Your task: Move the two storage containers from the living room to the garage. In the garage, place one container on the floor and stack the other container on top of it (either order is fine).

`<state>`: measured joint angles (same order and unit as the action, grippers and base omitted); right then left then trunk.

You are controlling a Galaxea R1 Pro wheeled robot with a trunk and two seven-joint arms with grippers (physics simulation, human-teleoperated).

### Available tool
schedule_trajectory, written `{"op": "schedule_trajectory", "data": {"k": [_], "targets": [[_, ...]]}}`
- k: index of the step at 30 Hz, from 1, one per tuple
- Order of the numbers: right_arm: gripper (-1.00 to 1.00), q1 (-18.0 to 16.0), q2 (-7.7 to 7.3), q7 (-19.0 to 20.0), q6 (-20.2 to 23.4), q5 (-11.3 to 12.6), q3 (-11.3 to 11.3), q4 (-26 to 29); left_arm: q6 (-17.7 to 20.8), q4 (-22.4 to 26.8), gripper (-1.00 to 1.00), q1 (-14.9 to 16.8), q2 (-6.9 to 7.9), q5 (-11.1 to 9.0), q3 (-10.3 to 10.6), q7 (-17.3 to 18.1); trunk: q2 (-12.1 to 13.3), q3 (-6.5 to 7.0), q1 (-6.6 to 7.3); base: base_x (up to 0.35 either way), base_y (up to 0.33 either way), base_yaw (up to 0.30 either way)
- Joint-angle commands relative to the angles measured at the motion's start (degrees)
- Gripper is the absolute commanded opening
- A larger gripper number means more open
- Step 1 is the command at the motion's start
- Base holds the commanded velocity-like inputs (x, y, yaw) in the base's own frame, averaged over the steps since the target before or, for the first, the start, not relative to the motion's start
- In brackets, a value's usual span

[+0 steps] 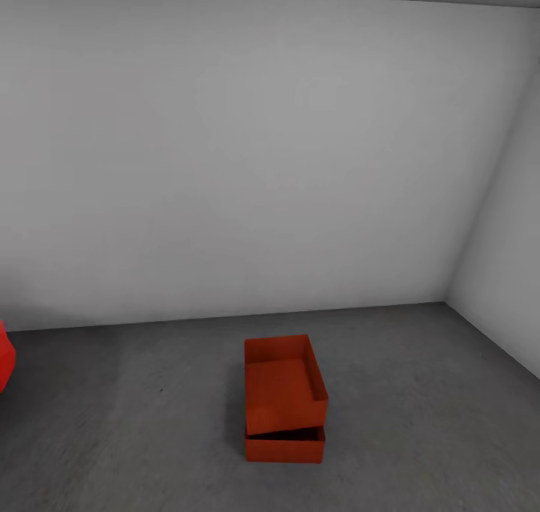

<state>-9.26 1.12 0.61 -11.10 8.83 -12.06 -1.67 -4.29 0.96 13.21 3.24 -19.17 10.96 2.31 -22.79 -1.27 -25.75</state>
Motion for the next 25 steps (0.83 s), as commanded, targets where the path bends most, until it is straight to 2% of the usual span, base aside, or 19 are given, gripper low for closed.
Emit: {"op": "schedule_trajectory", "data": {"k": [1,8,16,25], "targets": [[1.0,-0.08,0.02,0.07,-0.34,0.59,-0.49,-0.18,-0.2,-0.08,1.0,0.06,0.01,-0.6,0.47,0.24,-0.13,-0.13,-0.04,0.0,0.0,0.0],[1.0,-0.09,0.07,-0.03,-0.58,0.7,-0.43,-0.18,-0.16,-0.08,1.0,0.06,0.06,-0.74,0.34,0.15,-0.13,-0.13,-0.04,0.0,0.0,0.0],[1.0,-0.12,0.09,-0.04,-0.62,0.78,-0.42,-0.18,-0.19,0.05,1.0,0.06,1.68,-0.72,0.37,0.07,-0.13,-0.13,-0.04,0.0,0.0,0.0],[1.0,-0.12,0.11,-0.08,-0.59,0.78,-0.42,-0.18,-0.19,-0.05,1.0,0.06,1.96,-0.78,0.3,0.06,-0.13,-0.13,-0.04,0.0,0.0,0.0]]}}
